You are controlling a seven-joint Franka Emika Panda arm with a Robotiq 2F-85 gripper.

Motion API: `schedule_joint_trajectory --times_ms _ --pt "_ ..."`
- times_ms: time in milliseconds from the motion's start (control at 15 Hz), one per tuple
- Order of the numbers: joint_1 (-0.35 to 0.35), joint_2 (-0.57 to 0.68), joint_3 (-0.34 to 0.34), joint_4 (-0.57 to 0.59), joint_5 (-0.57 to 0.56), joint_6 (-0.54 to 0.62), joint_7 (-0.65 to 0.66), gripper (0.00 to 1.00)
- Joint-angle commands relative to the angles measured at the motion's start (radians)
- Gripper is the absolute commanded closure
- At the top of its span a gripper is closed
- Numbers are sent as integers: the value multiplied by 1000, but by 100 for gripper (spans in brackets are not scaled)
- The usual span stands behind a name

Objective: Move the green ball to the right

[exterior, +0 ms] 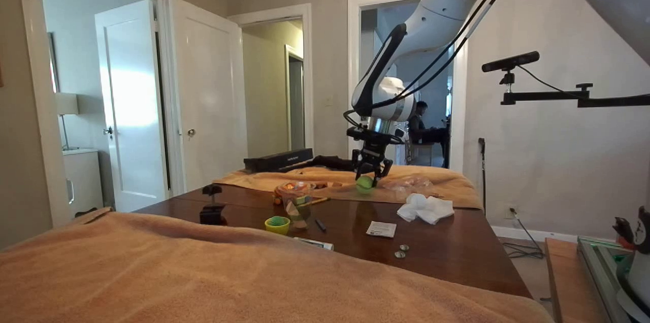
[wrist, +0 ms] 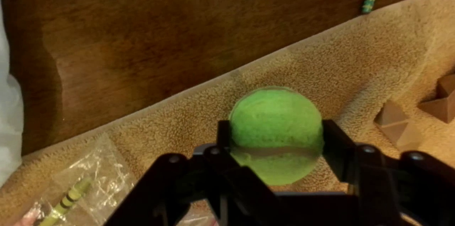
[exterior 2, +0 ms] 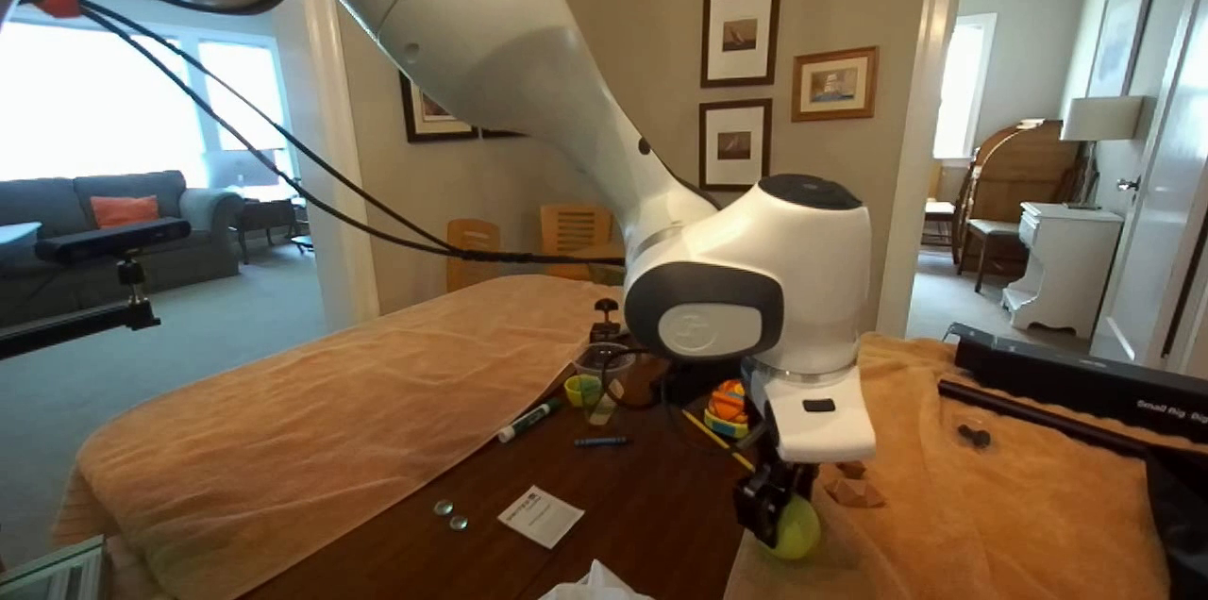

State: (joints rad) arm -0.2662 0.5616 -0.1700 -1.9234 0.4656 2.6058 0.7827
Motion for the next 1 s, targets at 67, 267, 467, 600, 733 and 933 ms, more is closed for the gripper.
schedule_joint_trajectory --times_ms 67,267,467,600,733,933 --pt "-1 48 0 68 68 -36 130 61" --pt "-16 65 14 82 81 -39 152 61" --pt "-7 60 14 82 56 -25 132 3" --pt "27 42 -11 66 5 6 129 0" --pt "52 9 -22 44 -34 18 105 0" --pt "99 -60 -39 0 -128 18 45 0"
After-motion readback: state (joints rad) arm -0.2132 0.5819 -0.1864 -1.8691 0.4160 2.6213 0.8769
